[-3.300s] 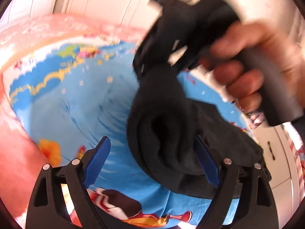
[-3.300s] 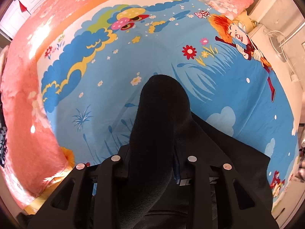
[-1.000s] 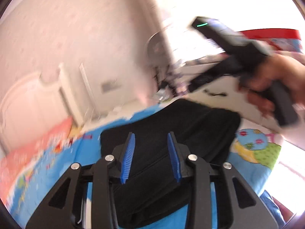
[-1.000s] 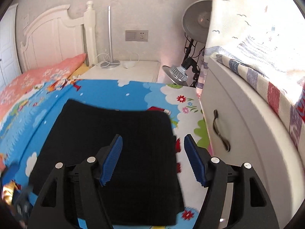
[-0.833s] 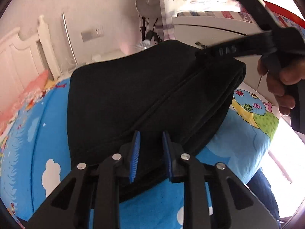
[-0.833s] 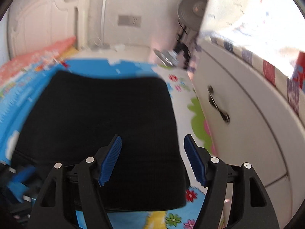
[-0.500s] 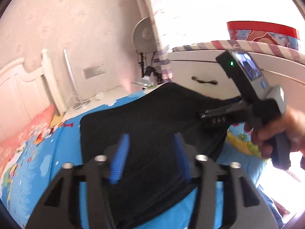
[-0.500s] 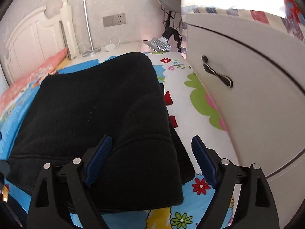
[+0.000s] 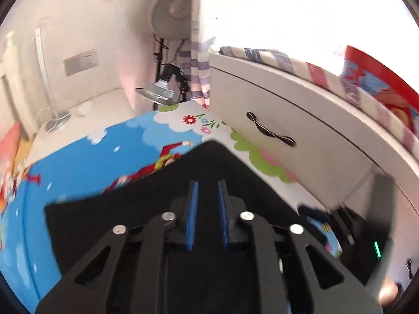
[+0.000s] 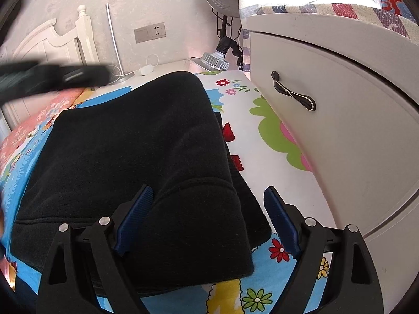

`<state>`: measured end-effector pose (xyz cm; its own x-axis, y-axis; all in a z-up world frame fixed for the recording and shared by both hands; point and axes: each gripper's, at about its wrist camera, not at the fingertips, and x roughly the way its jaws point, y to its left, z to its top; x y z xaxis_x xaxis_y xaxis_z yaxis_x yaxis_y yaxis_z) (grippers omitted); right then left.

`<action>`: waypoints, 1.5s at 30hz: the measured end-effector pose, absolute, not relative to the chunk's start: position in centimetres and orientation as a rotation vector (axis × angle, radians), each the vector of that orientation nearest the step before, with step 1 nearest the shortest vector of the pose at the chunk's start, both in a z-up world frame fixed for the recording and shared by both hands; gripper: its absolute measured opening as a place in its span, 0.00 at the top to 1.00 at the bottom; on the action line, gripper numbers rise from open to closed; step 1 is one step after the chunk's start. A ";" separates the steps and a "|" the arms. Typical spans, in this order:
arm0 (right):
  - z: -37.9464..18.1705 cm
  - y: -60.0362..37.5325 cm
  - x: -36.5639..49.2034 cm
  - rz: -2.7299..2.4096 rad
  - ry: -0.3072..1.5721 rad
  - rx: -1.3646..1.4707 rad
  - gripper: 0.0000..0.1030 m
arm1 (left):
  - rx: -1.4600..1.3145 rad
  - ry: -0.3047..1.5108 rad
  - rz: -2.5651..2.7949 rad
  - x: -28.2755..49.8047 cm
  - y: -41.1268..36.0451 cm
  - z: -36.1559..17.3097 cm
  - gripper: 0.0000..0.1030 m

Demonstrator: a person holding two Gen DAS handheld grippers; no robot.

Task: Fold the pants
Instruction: 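Lower the folded pants onto the bed and open both tools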

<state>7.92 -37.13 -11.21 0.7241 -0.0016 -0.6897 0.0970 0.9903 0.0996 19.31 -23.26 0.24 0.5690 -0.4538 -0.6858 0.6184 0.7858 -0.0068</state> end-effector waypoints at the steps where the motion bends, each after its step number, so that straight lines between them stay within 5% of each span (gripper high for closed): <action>1: -11.2 -37.0 7.9 -0.058 0.763 0.131 0.21 | 0.269 0.771 -0.652 21.3 -25.2 -0.4 0.89; 6: -11.2 -36.8 8.1 -0.093 0.772 0.118 0.21 | 0.376 0.966 -0.642 27.4 -30.5 -5.5 0.92; 18: -11.0 -36.5 8.2 -0.135 0.806 0.130 0.21 | 0.300 0.953 -0.639 26.6 -29.8 -4.8 0.91; 23: -11.1 -36.5 8.1 -0.143 0.807 0.139 0.21 | 0.103 0.847 -0.597 20.8 -21.7 -1.1 0.85; 32: -10.6 -36.0 8.1 -0.190 0.810 0.126 0.17 | 0.145 0.840 -0.539 10.6 -15.0 -5.6 0.84; 40: -5.2 -32.2 4.8 -0.210 0.668 0.078 0.15 | 0.034 0.773 -0.436 9.2 -11.5 -3.2 0.49; 45: -8.9 -30.7 5.6 -0.261 0.786 -0.006 0.13 | 0.048 0.774 -0.350 8.2 -9.2 -3.0 0.31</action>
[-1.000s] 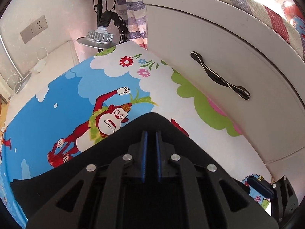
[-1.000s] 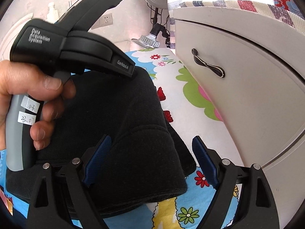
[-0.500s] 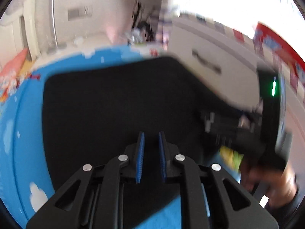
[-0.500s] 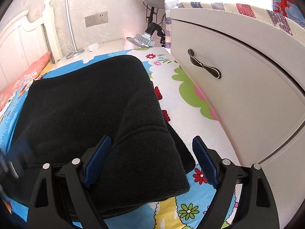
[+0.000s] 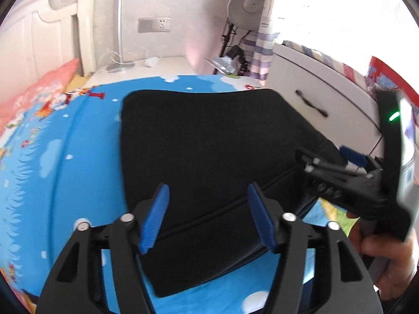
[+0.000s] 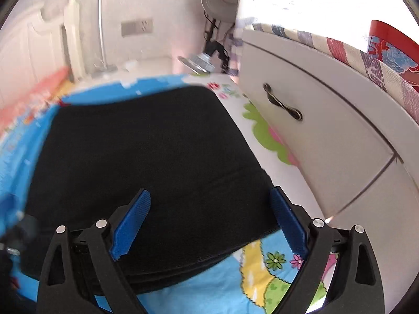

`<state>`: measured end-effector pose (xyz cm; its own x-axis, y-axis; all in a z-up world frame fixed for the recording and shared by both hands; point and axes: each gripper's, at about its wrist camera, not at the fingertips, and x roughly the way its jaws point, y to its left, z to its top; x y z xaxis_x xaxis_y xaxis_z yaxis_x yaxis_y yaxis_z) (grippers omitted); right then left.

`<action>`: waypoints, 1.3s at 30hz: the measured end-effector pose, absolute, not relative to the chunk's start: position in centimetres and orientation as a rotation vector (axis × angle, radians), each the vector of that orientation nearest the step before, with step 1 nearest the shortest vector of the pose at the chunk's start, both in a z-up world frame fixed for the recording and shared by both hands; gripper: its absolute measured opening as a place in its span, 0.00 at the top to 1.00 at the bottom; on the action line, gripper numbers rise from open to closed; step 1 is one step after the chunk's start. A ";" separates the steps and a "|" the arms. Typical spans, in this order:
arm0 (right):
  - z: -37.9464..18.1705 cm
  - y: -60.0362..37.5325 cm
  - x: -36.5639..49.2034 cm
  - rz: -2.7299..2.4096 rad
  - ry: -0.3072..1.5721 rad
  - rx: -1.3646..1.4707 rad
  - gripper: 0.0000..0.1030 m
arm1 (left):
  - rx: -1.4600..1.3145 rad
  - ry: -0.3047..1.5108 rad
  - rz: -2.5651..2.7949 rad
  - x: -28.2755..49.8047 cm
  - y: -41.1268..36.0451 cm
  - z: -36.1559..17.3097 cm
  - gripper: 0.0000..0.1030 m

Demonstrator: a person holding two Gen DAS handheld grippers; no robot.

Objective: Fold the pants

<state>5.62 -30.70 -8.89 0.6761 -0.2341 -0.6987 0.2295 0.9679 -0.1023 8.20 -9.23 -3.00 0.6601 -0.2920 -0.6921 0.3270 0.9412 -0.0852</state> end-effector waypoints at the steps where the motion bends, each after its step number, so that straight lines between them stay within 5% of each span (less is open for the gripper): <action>1: -8.9 -30.6 5.4 -0.261 0.774 -0.016 0.13 | 0.042 0.765 -0.341 7.9 -8.7 -2.8 0.28; 6: -8.9 -30.8 5.4 -0.270 0.788 -0.001 0.13 | 0.046 0.757 -0.326 7.4 -7.7 -2.9 0.18; 19: -7.7 -30.2 4.3 -0.286 0.833 0.011 0.13 | -0.003 0.940 -0.337 8.9 -7.1 -6.4 0.17; 29: -6.8 -29.5 3.2 -0.288 0.825 -0.016 0.13 | -0.019 0.858 -0.327 8.1 -6.7 -3.8 0.17; 32: -6.5 -29.6 3.0 -0.296 0.819 -0.017 0.13 | -0.010 0.838 -0.327 7.8 -7.0 -3.0 0.05; 39: -6.3 -30.2 2.8 -0.315 0.816 -0.010 0.13 | 0.011 0.774 -0.358 6.9 -8.0 -1.4 0.02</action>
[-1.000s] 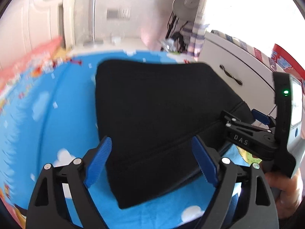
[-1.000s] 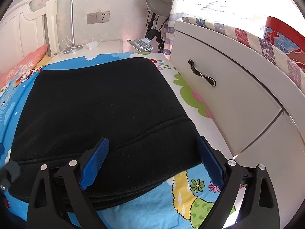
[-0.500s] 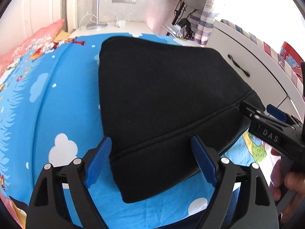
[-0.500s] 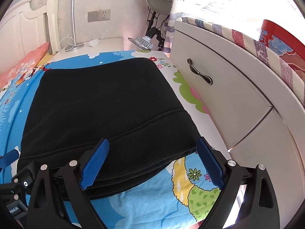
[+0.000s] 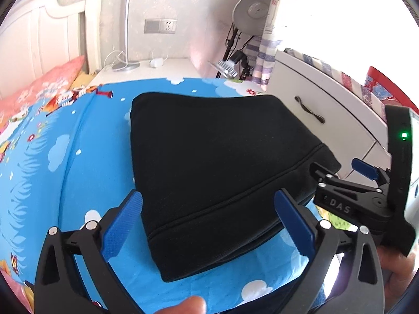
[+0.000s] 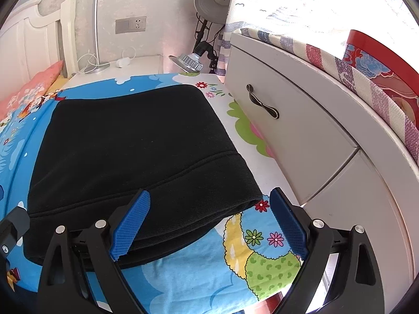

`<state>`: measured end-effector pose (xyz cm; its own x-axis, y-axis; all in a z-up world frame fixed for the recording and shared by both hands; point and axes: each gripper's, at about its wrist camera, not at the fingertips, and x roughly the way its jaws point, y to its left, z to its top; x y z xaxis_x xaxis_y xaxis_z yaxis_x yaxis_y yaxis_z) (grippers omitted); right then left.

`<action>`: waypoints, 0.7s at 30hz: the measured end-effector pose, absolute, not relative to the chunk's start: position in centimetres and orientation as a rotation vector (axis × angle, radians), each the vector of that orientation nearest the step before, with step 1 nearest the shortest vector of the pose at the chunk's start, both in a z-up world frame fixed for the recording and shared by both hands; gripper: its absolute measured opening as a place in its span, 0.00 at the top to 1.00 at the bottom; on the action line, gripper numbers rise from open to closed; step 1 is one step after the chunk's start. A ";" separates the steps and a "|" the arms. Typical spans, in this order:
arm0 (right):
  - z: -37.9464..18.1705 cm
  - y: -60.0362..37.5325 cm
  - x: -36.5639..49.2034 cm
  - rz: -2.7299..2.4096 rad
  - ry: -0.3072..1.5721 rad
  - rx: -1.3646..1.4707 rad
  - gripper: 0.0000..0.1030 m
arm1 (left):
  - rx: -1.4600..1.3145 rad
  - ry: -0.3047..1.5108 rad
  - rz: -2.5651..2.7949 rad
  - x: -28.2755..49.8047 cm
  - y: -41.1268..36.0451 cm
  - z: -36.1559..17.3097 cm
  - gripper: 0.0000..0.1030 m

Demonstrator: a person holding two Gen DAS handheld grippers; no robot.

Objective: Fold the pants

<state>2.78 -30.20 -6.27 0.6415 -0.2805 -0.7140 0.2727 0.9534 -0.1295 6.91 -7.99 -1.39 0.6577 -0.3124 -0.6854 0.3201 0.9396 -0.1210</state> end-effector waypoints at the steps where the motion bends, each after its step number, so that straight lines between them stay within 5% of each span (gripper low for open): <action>1: -6.3 -30.2 2.8 -0.316 0.816 -0.011 0.13 | 0.019 0.764 -0.354 6.8 -8.2 -1.2 0.02; 21: -6.2 -30.5 2.6 -0.314 0.815 -0.006 0.13 | -0.022 0.750 -0.414 6.6 -8.1 -0.2 0.02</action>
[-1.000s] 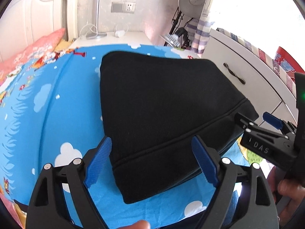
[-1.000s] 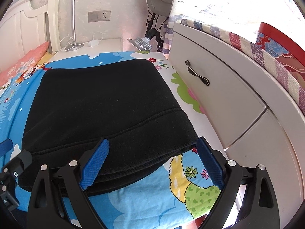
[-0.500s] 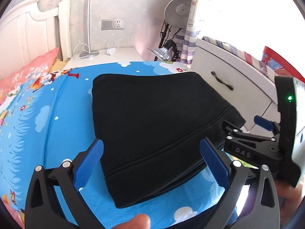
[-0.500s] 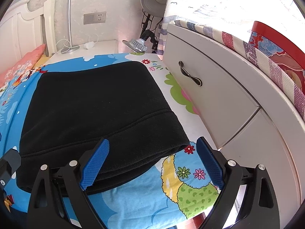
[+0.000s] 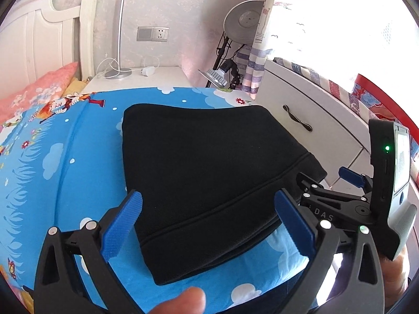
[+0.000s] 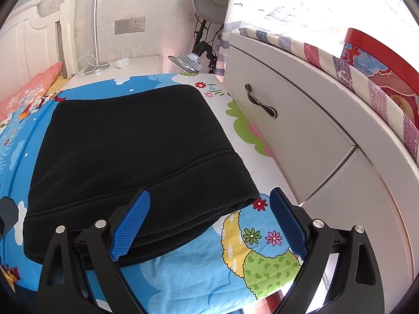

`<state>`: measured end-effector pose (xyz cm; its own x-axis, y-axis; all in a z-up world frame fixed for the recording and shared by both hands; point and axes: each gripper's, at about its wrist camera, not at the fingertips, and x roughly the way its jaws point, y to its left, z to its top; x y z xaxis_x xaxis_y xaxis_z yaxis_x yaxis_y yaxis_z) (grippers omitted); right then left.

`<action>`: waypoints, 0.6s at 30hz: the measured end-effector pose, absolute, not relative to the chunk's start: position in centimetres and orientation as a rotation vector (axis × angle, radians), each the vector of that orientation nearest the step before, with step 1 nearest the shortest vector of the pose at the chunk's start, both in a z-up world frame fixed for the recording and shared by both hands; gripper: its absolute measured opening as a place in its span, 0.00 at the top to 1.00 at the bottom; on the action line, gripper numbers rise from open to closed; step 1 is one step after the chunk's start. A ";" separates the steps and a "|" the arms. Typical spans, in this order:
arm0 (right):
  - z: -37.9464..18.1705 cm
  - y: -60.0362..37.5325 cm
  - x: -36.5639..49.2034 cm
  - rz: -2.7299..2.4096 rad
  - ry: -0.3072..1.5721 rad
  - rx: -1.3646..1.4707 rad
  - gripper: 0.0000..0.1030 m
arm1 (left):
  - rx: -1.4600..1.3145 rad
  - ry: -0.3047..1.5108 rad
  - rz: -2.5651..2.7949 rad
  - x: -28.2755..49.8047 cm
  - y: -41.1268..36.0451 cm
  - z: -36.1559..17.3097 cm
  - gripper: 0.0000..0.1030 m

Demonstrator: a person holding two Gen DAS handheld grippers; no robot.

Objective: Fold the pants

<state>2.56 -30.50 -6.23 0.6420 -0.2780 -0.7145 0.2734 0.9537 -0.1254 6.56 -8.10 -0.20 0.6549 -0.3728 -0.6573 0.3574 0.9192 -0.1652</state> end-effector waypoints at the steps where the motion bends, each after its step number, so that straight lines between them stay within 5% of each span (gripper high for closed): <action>1: -6.2 -30.5 2.6 -0.314 0.816 -0.005 0.13 | -0.020 0.750 -0.415 6.6 -8.1 -0.2 0.02; 18: -6.3 -30.5 2.4 -0.312 0.813 0.003 0.13 | -0.006 0.754 -0.402 7.0 -8.3 -0.5 0.02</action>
<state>2.40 -30.54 -6.27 0.6442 -0.2729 -0.7146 0.2753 0.9543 -0.1162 6.95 -8.32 -0.49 0.6566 -0.3572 -0.6643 0.3532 0.9238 -0.1476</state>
